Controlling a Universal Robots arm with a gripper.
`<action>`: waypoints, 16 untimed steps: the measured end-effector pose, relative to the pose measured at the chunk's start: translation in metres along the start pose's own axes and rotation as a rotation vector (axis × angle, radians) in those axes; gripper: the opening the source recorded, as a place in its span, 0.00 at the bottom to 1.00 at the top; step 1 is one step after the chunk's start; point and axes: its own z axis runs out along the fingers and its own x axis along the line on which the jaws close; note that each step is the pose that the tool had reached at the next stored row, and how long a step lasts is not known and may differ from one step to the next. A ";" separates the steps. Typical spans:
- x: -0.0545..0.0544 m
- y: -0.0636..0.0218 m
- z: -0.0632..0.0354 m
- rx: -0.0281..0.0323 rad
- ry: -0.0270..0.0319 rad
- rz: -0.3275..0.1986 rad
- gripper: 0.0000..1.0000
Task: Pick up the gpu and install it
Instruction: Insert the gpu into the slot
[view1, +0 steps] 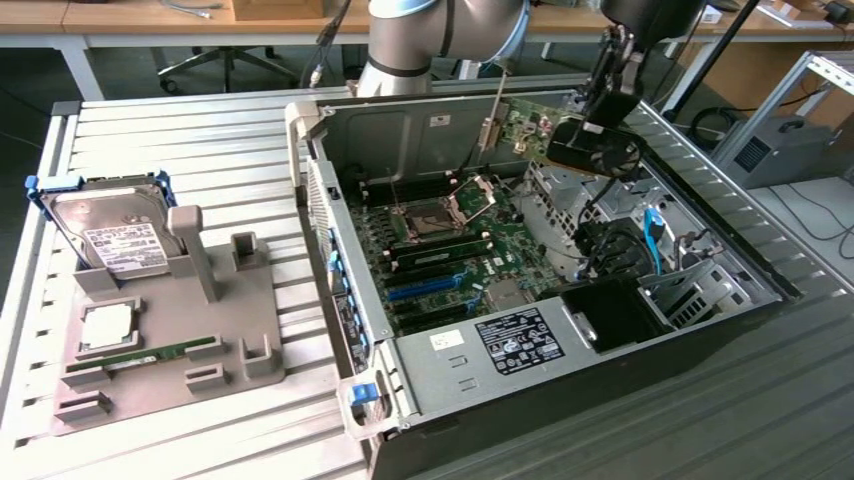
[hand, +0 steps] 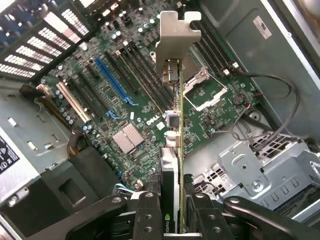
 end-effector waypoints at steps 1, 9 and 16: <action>0.000 0.0000 0.0000 0.0007 0.0015 -0.031 0.27; 0.000 0.0004 0.0000 0.0036 0.0098 -0.197 0.27; -0.001 0.0008 0.0000 0.0032 0.0176 -0.314 0.27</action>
